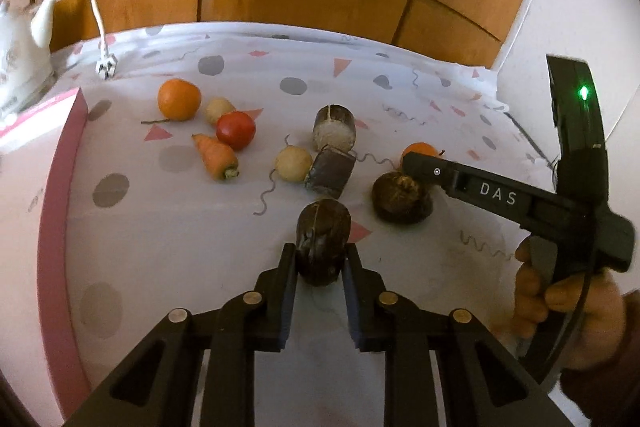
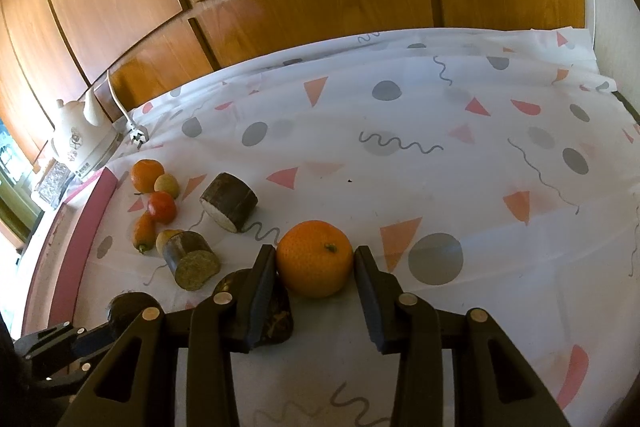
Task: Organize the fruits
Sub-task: 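Grasp the small dark brown fruit with the left tool while the right tool grasps the orange, then carry both fruits over the pink tray and open both tools to release them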
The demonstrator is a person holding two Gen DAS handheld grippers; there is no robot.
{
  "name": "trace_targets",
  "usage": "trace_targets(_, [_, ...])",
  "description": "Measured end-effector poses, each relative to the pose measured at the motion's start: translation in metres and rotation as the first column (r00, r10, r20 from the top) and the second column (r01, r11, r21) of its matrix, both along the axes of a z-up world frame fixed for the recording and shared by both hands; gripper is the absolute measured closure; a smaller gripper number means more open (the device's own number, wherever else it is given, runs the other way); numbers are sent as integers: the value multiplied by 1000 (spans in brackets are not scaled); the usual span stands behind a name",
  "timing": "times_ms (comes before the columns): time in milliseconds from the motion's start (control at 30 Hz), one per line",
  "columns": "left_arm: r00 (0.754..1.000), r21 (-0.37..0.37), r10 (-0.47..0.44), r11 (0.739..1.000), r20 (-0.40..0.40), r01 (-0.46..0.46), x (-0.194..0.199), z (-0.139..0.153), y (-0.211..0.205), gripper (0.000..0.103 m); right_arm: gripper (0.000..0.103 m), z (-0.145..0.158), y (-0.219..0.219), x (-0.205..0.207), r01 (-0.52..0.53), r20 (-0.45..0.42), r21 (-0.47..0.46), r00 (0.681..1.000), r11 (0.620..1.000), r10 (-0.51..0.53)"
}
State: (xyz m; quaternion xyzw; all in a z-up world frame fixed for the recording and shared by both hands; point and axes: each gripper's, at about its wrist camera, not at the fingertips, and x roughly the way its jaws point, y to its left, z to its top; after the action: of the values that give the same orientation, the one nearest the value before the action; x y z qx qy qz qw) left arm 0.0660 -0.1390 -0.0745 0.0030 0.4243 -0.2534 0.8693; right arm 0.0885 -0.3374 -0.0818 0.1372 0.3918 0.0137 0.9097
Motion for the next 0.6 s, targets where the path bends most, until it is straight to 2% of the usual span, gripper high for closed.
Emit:
trace_targets(300, [998,-10,58,998,-35,-58,-1,6,21,81,64,4,-9,-16,75,-1,-53,997,996,-75])
trace_targets(467, [995,-5,97,995,9,-97,-7,21,37,81,64,12,-17,-33,106,7,-68,994,992,-106])
trace_targets(600, [988,-5,150,989,45,-150,-10,37,59,81,64,28,-3,-41,57,41,-63,998,996,-54])
